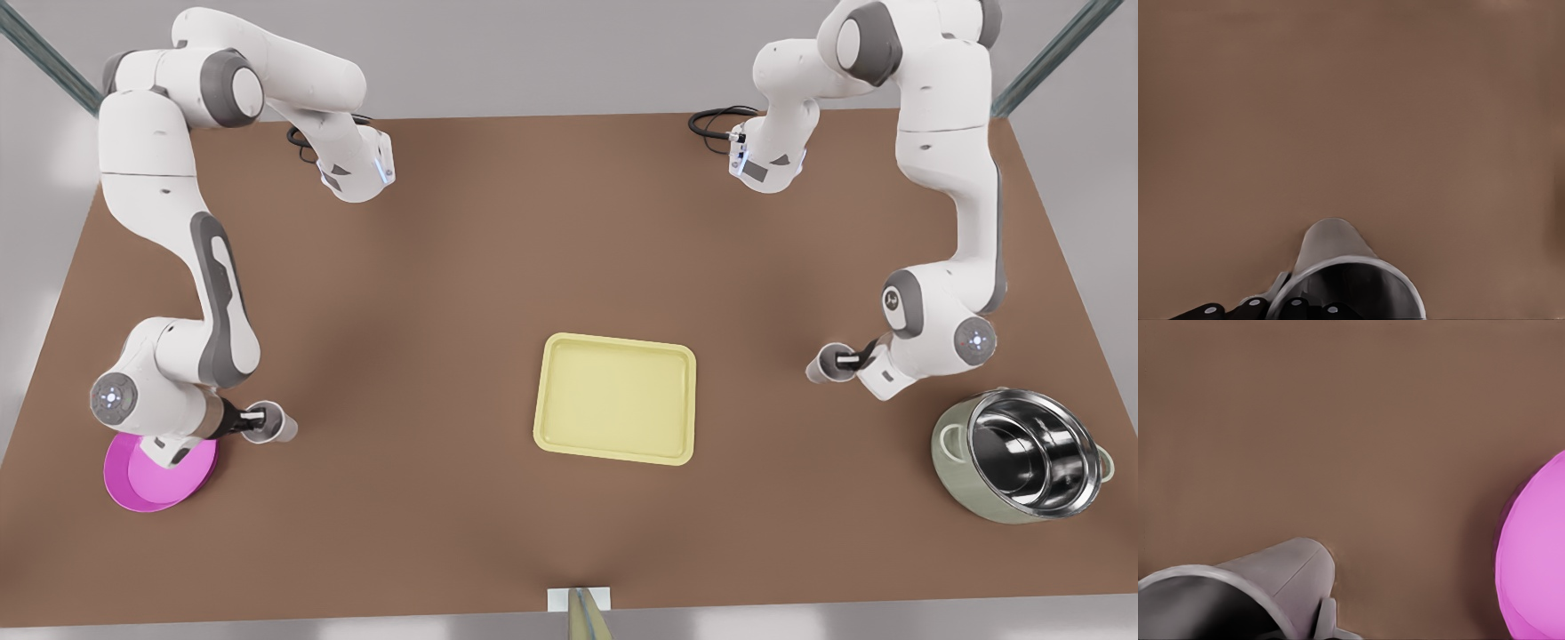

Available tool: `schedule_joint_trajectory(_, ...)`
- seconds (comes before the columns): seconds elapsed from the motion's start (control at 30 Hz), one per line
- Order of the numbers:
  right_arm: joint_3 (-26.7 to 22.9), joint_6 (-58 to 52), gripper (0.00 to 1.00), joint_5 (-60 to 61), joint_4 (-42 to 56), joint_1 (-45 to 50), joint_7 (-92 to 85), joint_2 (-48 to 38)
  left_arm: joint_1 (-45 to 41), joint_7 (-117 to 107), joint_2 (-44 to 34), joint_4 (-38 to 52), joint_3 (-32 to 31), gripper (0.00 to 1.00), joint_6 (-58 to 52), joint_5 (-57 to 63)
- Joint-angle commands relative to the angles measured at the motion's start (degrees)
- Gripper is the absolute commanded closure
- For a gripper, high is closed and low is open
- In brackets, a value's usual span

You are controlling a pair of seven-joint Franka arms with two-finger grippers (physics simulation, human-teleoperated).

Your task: Use both arms to respectively pick up the white IKEA cups from the middle-left and middle-right positions, then place the white IKEA cups onto the middle-middle tray, ensuring that the cups remain upright and do not tip over

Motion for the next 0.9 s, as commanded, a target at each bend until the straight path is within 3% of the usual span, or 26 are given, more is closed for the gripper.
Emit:
schedule_joint_trajectory(0.0, 2.6, -2.7, 0.76, 1.9, 0.0, 1.2, 3.1, -0.4, -0.6, -32.4, 1.1, 4.5, -5.9, 0.79, -6.2, -1.2)
schedule_joint_trajectory(0.07, 3.4, -1.3, 0.76, 1.9, 0.1, 4.6, 8.5, -1.1, -2.3, -52.4, 5.1, 11.4, -16.1, 0.79, -6.1, -1.5)
schedule_joint_trajectory(0.2, 3.4, 7.5, 0.76, 6.1, 0.2, 13.4, 12.1, 0.6, -15.9, -73.3, 16.7, 27.5, -16.6, 0.78, -5.4, 2.1)
schedule_joint_trajectory(0.43, 3.3, 11.2, 0.76, 5.6, 3.2, 31.1, 39.2, 1.3, -16.7, -74.0, 19.7, 27.8, -16.6, 0.77, -2.7, 5.8)
schedule_joint_trajectory(0.63, 2.7, 11.2, 0.76, 4.6, 10.3, 39.4, 47.6, 6.5, -14.2, -73.6, 19.9, 27.7, -16.5, 0.77, -2.7, 6.7)
schedule_joint_trajectory(0.77, -0.3, 12.0, 0.76, 4.5, 13.1, 46.2, 51.1, 10.6, -13.5, -73.6, 20.6, 27.6, -16.5, 0.77, -0.8, 6.4)
schedule_joint_trajectory(0.8, -0.2, 12.3, 0.76, 3.7, 13.1, 46.3, 51.0, 11.5, -13.5, -73.6, 20.8, 27.6, -16.5, 0.65, -0.8, 6.5)
schedule_joint_trajectory(0.83, -0.2, 12.5, 0.76, 3.8, 13.1, 47.1, 51.0, 12.3, -13.5, -73.6, 20.8, 27.6, -16.5, 0.25, -0.9, 6.5)
schedule_joint_trajectory(0.87, -0.2, 14.0, 0.76, 4.0, 13.2, 48.1, 51.3, 13.1, -13.5, -73.6, 20.9, 27.5, -16.5, 0.11, -0.9, 6.5)
